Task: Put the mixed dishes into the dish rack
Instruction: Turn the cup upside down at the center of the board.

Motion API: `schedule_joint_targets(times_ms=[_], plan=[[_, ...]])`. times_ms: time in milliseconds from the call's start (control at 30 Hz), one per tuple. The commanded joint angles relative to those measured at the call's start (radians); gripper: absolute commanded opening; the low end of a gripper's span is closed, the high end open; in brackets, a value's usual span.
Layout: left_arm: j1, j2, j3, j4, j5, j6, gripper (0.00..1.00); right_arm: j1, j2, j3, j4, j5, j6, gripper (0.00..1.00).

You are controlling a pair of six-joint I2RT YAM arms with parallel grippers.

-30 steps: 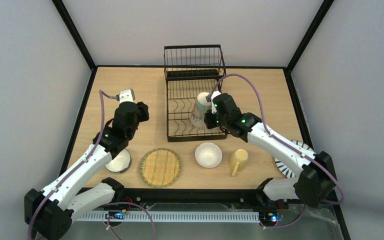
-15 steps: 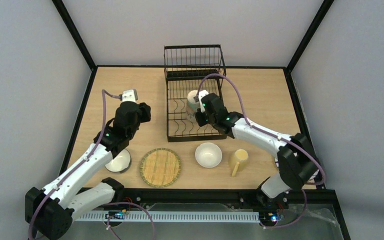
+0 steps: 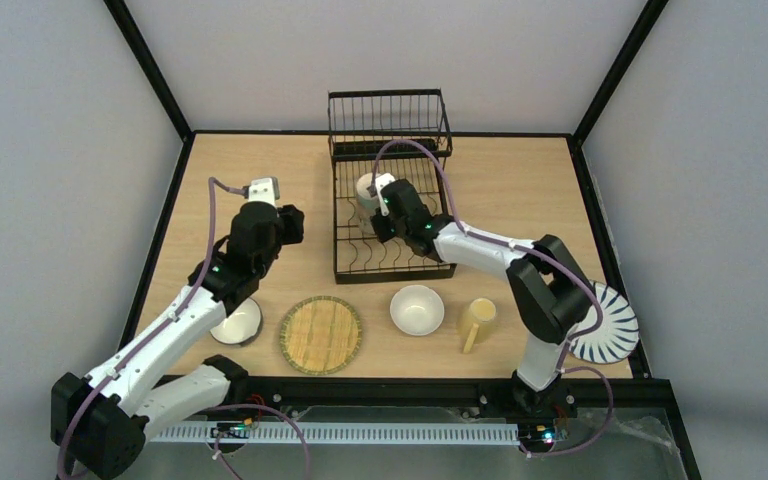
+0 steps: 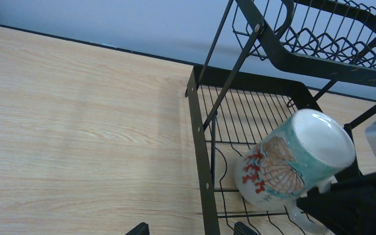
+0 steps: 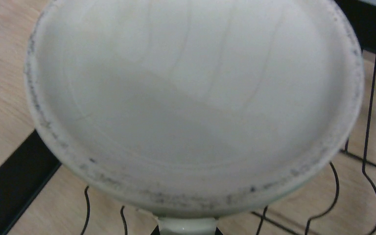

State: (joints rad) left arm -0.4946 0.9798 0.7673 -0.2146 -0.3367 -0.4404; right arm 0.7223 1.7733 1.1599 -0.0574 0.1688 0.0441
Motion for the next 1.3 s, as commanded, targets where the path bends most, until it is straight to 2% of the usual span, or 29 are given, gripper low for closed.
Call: schedule_joint_targets(times_ms=[0,467,1100,1167,1267], plan=[[-0.005,0.009,0.014,0.019,0.018,0.029,0.99,0.008,0.024,0.082,0.204,0.033,-0.018,0.0],[-0.005,0.012,0.002,0.069,0.038,0.044,0.99,0.008,0.15,0.12,0.328,0.057,-0.006,0.0],[-0.005,-0.007,-0.02,0.074,0.054,0.085,0.99,0.008,0.282,0.273,0.306,0.117,0.005,0.0],[-0.005,-0.008,-0.02,0.073,0.057,0.087,0.99,0.008,0.296,0.29,0.302,0.129,0.005,0.03],[-0.005,-0.006,-0.02,0.072,0.062,0.093,0.99,0.008,0.317,0.323,0.292,0.139,0.002,0.15]])
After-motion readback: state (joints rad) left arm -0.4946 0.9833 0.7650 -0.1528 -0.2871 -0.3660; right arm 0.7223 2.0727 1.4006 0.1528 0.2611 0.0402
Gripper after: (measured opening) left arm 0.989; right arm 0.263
